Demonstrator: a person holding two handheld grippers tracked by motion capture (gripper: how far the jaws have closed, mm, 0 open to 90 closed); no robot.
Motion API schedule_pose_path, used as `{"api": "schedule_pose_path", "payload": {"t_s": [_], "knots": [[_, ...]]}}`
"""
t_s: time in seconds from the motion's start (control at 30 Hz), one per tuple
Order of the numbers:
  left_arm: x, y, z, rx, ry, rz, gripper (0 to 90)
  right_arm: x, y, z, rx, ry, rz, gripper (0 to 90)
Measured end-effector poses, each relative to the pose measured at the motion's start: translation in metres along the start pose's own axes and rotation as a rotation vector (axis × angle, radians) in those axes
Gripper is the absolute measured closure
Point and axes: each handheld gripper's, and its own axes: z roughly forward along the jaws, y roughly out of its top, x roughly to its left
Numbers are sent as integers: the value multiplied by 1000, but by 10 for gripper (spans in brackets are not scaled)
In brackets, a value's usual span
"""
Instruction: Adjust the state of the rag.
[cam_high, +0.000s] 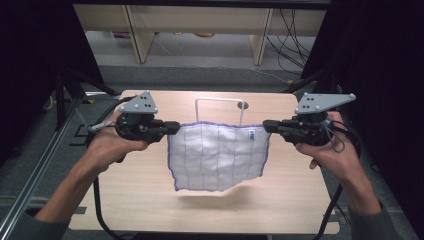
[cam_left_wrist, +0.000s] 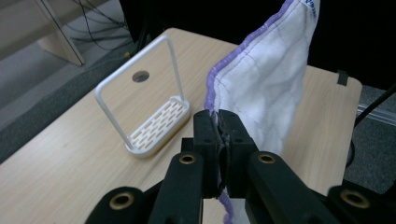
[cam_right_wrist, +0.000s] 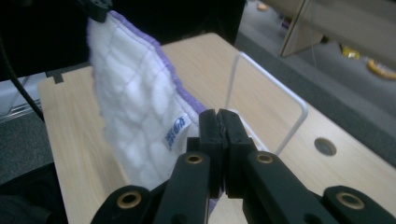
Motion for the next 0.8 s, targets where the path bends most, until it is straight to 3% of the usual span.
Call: {"api": "schedule_pose_path", "payload": {"t_s": [0.07, 0.2, 0.27, 0.37, 0.43, 0.5, 0.57, 0.63, 0.8], "knots": [[12, -6, 18, 53, 9, -19, 860, -16, -7, 19, 43, -8, 48, 894], [40, -22, 61, 104, 60, -78, 860, -47, -20, 58, 114, -47, 90, 894], [51, -30, 78, 112, 89, -97, 860, -59, -27, 79, 132, -53, 124, 894], [62, -42, 95, 107, 117, -109, 859, -69, -35, 97, 144, -76, 111, 894], [63, -51, 101, 100, 115, -123, 858, -69, -41, 105, 153, -84, 101, 894], [60, -59, 104, 106, 117, -111, 856, -69, -51, 110, 148, -88, 98, 894], [56, -68, 106, 108, 119, -102, 855, -68, -59, 111, 175, -72, 93, 894], [51, -81, 108, 94, 110, -87, 853, -62, -78, 117, 169, -51, 99, 894], [38, -101, 112, 96, 99, -62, 852, -53, -99, 119, 200, -12, 84, 893]]}}
